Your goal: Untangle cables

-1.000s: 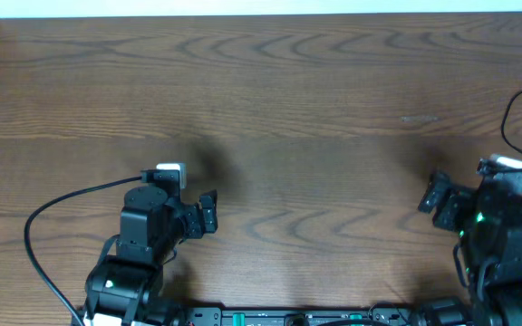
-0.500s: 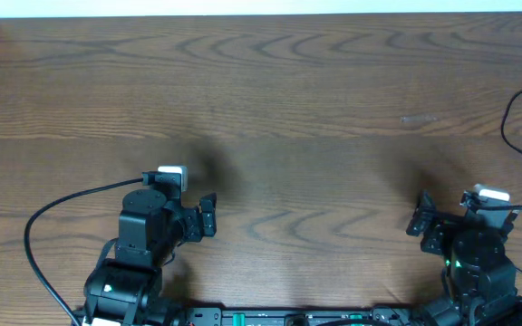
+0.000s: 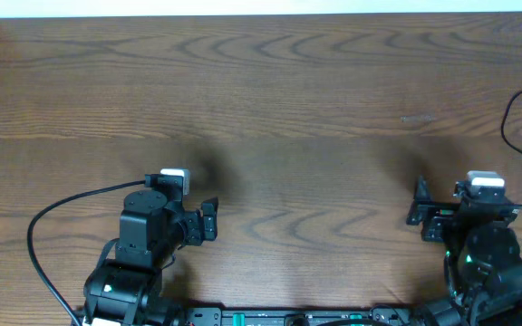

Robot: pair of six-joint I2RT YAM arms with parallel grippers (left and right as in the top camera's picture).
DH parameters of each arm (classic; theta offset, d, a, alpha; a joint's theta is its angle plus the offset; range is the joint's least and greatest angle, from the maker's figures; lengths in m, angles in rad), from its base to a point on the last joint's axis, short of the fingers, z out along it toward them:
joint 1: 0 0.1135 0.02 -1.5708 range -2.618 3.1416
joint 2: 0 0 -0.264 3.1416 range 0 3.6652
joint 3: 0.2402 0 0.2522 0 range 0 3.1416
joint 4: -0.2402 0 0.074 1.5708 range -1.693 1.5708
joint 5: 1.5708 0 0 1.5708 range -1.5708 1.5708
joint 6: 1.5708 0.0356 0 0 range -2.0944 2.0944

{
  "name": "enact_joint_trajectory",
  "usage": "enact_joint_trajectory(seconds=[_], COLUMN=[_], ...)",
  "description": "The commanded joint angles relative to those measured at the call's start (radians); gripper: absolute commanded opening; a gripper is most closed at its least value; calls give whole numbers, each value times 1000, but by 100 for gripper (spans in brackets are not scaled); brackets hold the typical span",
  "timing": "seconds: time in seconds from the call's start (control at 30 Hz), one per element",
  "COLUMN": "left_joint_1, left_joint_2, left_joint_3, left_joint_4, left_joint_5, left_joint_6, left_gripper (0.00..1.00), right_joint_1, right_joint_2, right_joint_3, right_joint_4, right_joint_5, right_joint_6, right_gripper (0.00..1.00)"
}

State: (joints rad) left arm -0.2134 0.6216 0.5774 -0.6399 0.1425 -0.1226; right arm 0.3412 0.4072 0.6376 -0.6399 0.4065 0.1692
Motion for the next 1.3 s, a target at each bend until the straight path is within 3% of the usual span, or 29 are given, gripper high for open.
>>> enact_joint_trajectory(seconds=[0.0, 0.07, 0.1, 0.2, 0.53, 0.97, 1.27], left_joint_1=[-1, -2, -1, -1, -2, -1, -1], left_joint_2=[-4, -4, -4, -4, -3, -6, -108], left_joint_3=[1, 1, 1, 1, 1, 1, 1], left_joint_4=[-2, -2, -2, -2, -2, -33, -76], left_joint_5=[33, 33, 34, 60, 60, 35, -10], left_joint_6=[18, 18, 22, 53, 51, 70, 77], left_gripper=[94, 94, 100, 98, 98, 98, 98], right_joint_1=[-76, -129, -151, -225, -375, -377, -377], right_joint_2=[32, 56, 66, 106, 206, 201, 80], right_joint_3=[-18, -25, -26, -29, -42, -42, -45], right_joint_4=[23, 50, 54, 53, 99, 52, 29], right_joint_5=[-90, -256, -329, -431, -453, -448, -365], right_joint_6=[-69, -184, -235, -278, -253, -199, -132], right_gripper=[99, 99, 99, 99, 99, 99, 99])
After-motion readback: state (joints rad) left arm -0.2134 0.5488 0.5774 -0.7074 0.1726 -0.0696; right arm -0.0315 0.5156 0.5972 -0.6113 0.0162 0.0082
